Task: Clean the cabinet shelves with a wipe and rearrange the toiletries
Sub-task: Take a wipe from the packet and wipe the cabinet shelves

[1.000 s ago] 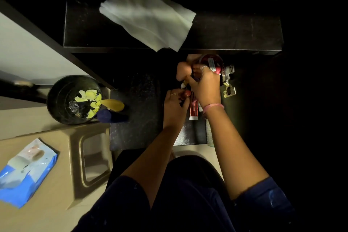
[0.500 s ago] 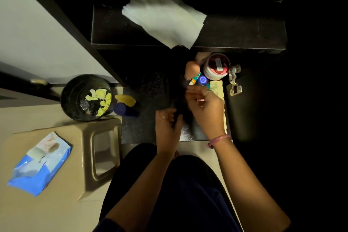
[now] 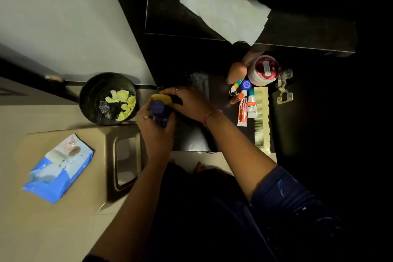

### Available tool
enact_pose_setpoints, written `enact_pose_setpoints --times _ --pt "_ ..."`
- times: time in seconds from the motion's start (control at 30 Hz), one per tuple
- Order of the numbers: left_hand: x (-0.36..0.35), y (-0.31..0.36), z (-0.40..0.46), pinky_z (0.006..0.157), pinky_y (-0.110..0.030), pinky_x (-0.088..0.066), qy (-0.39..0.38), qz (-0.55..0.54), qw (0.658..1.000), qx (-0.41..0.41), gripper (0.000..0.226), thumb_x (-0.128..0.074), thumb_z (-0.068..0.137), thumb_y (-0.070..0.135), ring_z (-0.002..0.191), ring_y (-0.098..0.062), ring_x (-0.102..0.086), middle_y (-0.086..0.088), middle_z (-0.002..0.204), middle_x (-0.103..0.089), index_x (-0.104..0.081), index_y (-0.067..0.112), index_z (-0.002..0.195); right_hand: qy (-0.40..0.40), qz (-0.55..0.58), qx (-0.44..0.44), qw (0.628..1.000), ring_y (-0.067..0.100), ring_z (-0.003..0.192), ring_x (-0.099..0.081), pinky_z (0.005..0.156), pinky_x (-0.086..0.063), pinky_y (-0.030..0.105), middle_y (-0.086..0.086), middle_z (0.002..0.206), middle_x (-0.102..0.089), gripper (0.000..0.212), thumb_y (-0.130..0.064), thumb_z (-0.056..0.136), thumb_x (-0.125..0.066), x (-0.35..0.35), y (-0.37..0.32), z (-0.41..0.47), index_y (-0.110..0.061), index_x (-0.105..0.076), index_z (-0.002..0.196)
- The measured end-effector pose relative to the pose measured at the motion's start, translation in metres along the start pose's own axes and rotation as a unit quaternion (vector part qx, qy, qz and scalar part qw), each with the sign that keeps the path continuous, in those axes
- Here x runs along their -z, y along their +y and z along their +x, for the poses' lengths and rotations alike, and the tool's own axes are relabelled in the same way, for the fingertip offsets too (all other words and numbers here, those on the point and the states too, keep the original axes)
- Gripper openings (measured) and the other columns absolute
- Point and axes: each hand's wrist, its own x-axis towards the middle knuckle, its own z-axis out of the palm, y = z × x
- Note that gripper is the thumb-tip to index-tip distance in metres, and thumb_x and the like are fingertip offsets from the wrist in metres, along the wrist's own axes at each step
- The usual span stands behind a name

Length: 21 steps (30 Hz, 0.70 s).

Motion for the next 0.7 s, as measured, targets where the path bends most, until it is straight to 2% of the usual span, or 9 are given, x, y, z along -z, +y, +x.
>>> enact_pose_setpoints --times 0.1,0.2,0.27,0.37,0.4,0.47,0.53,0.6,0.7 --pt "0.0 0.001 0.006 0.096 -0.042 -0.049 -0.002 0.015 1.0 -0.004 0.047 -0.07 0.078 0.014 0.11 -0.017 -0.053 -0.002 0.115 -0.046 -0.048 0.014 0.118 0.012 0.018 -0.015 1.0 0.026 0.116 -0.057 0.098 -0.046 0.04 0.013 0.125 -0.062 0.036 -0.017 0.091 -0.058 -0.001 -0.001 -0.001 -0.008 -0.057 0.126" --pt "0.001 0.007 0.004 0.091 -0.02 -0.047 -0.006 0.019 0.999 -0.028 0.043 -0.072 0.077 0.015 0.099 -0.002 -0.053 -0.002 0.11 -0.048 -0.05 0.016 0.113 0.071 0.067 -0.057 0.994 0.025 0.114 -0.059 0.097 -0.048 0.04 0.014 0.123 -0.063 0.038 -0.013 0.09 -0.06 -0.004 -0.002 -0.016 -0.007 -0.055 0.128" --pt "0.0 0.011 -0.001 0.084 -0.005 -0.041 -0.033 0.021 0.998 -0.055 0.043 -0.072 0.075 0.02 0.096 0.009 -0.051 -0.001 0.109 -0.05 -0.051 0.018 0.113 0.17 0.096 -0.086 0.977 0.016 0.103 -0.064 0.091 -0.052 0.031 0.013 0.115 -0.066 0.037 -0.011 0.087 -0.064 -0.006 0.0 -0.04 -0.005 -0.058 0.123" --pt "-0.015 0.02 -0.013 0.077 -0.002 -0.04 -0.094 0.029 0.991 -0.086 0.042 -0.076 0.071 0.025 0.091 0.012 -0.052 0.004 0.099 -0.055 -0.054 0.022 0.105 0.341 0.105 -0.153 0.921 -0.002 0.081 -0.061 0.073 -0.049 0.005 0.009 0.099 -0.068 0.031 -0.01 0.081 -0.069 -0.011 0.009 -0.094 -0.008 -0.064 0.111" --pt "-0.025 0.023 -0.018 0.076 -0.005 -0.042 -0.115 0.027 0.989 -0.094 0.039 -0.078 0.069 0.023 0.09 0.011 -0.055 0.005 0.094 -0.057 -0.054 0.024 0.1 0.384 0.122 -0.184 0.897 0.0 0.08 -0.062 0.073 -0.049 0.006 0.007 0.098 -0.067 0.03 -0.01 0.081 -0.069 -0.013 0.014 -0.114 -0.011 -0.064 0.111" --pt "-0.046 0.03 -0.028 0.077 -0.023 -0.052 -0.166 0.022 0.982 -0.091 0.039 -0.081 0.066 0.018 0.088 -0.005 -0.063 -0.003 0.092 -0.063 -0.054 0.035 0.089 0.448 0.147 -0.252 0.845 0.012 0.082 -0.066 0.075 -0.052 0.014 0.007 0.099 -0.068 0.032 -0.012 0.082 -0.069 -0.015 0.027 -0.151 -0.012 -0.063 0.113" --pt "-0.067 0.033 -0.036 0.077 -0.033 -0.053 -0.206 0.045 0.973 -0.09 0.041 -0.082 0.065 0.02 0.086 -0.019 -0.065 -0.009 0.094 -0.066 -0.052 0.04 0.084 0.491 0.13 -0.31 0.803 0.016 0.082 -0.067 0.073 -0.052 0.012 0.009 0.099 -0.069 0.033 -0.015 0.081 -0.07 -0.014 0.041 -0.18 -0.012 -0.063 0.113" --pt "-0.087 0.034 -0.042 0.078 -0.023 -0.051 -0.228 0.07 0.967 -0.091 0.04 -0.082 0.065 0.023 0.086 -0.016 -0.064 -0.007 0.098 -0.066 -0.053 0.036 0.09 0.502 0.099 -0.348 0.785 0.017 0.085 -0.068 0.076 -0.054 0.018 0.009 0.102 -0.069 0.035 -0.017 0.081 -0.07 -0.011 0.054 -0.201 -0.011 -0.062 0.114" --pt "-0.108 0.036 -0.047 0.077 -0.009 -0.045 -0.232 0.063 0.966 -0.091 0.037 -0.08 0.067 0.02 0.087 -0.014 -0.063 -0.005 0.1 -0.064 -0.059 0.023 0.097 0.492 0.086 -0.362 0.787 0.017 0.09 -0.066 0.083 -0.057 0.035 0.007 0.107 -0.067 0.036 -0.018 0.082 -0.069 -0.007 0.063 -0.212 -0.013 -0.06 0.117"
